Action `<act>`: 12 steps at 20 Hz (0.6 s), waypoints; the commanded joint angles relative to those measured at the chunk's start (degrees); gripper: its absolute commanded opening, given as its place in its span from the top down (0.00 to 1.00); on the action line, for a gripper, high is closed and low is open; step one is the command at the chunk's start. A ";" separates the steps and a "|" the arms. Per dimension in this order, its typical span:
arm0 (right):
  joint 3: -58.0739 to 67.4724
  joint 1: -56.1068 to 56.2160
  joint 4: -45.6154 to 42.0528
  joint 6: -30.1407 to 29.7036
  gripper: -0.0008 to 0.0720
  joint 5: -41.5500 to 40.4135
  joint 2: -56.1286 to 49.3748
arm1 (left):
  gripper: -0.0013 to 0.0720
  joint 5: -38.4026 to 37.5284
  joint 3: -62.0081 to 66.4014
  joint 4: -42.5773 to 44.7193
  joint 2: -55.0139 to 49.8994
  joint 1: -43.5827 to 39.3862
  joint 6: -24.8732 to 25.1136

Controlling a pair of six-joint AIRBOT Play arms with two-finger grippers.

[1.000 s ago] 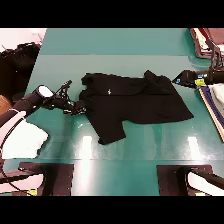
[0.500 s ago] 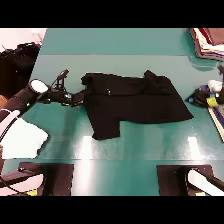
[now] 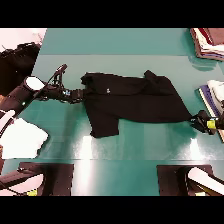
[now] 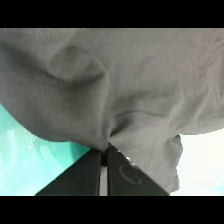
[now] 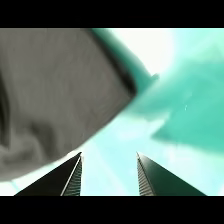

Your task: Fold the shirts.

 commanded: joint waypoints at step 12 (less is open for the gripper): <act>0.28 11.58 4.68 -2.93 0.96 -14.78 1.99 | 0.95 0.31 0.46 1.95 4.26 0.04 -2.14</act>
